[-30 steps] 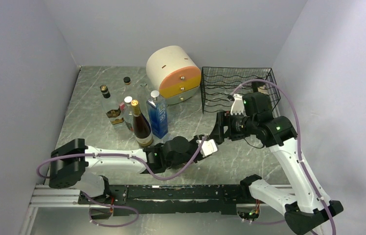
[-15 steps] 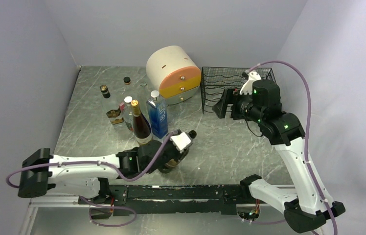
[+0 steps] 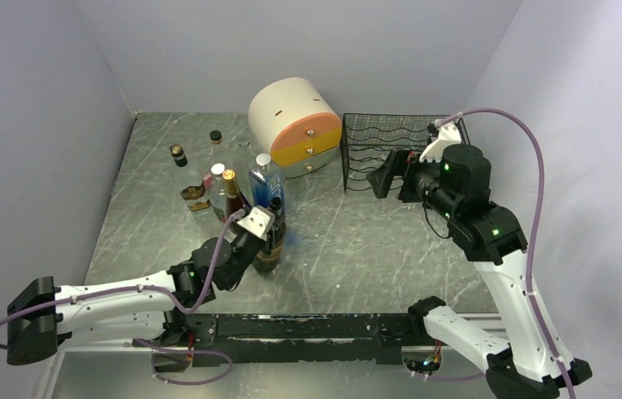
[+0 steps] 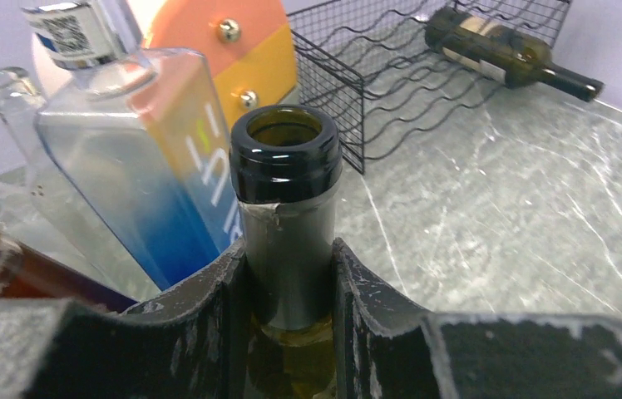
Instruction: Take the wine bottle off the wine rack
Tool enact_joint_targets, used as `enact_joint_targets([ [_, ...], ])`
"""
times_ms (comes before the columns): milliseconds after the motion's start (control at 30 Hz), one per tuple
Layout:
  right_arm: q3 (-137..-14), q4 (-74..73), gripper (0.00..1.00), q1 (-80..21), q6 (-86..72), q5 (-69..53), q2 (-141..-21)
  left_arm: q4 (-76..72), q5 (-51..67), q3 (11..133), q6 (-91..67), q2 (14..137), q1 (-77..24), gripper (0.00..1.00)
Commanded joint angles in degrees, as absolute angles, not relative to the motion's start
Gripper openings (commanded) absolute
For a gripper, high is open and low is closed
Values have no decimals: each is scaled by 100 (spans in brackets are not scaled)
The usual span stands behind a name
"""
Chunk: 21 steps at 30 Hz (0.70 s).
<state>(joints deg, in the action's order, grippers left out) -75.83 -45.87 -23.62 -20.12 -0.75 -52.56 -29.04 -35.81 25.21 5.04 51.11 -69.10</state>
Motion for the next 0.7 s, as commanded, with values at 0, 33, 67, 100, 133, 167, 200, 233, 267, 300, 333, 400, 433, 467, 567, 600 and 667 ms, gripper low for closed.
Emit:
enact_joint_targets([
  [0, -7633, -4441, 100, -2380, -2051, 93, -5130, -4411, -3073, 2600, 646, 5255, -6486, 7],
  [33, -7651, -4485, 100, -2382, -2048, 117, -5126, -4542, -2975, 2619, 657, 5329, -6407, 7],
  [67, -7655, -4517, 100, -2383, -2033, 146, -5120, -4652, -2856, 2632, 658, 5406, -6339, 7],
  [100, -7648, -4559, 100, -2382, -2038, 195, -5116, -4768, -2774, 2636, 652, 5473, -6281, 7],
  [133, -7647, -4580, 100, -2382, -2037, 223, -5103, -4876, -2714, 2638, 636, 5519, -6250, 7],
  [167, -7653, -4612, 100, -2381, -2031, 247, -5084, -4994, -2639, 2626, 629, 5563, -6227, 7],
  [200, -7662, -4639, 100, -2382, -2030, 265, -5078, -5077, -2550, 2575, 636, 5600, -6217, 7],
  [233, -7678, -4659, 100, -2382, -2030, 290, -5079, -5123, -2481, 2540, 627, 5638, -6214, 7],
  [267, -7688, -4675, 100, -2382, -2019, 309, -5068, -5139, -2435, 2498, 590, 5659, -6214, 7],
  [300, -7697, -4683, 100, -2382, -2017, 320, -5062, -5141, -2370, 2435, 548, 5668, -6214, 7],
  [333, -7699, -4684, 100, -2381, -2001, 343, -5060, -5165, -2280, 2370, 497, 5666, -6214, 7],
  [400, -7672, -4688, 100, -2384, -2001, 402, -5046, -5179, -2137, 2233, 435, 5659, -6214, 7],
  [433, -7646, -4677, 100, -2382, -2004, 418, -5040, -5144, -2124, 2192, 404, 5644, -6214, 7],
  [467, -7628, -4672, 100, -2381, -2004, 421, -5041, -5079, -2138, 2144, 362, 5612, -6214, 7],
  [567, -7609, -4674, 100, -2382, -1971, 404, -5074, -5059, -2152, 1913, 269, 5424, -6214, 7],
  [600, -7622, -4684, 100, -2386, -1960, 408, -5091, -5120, -2108, 1799, 257, 5354, -6214, 7],
  [667, -7644, -4699, 100, -2382, -1960, 444, -5114, -5167, -2048, 1628, 226, 5259, -6214, 7],
])
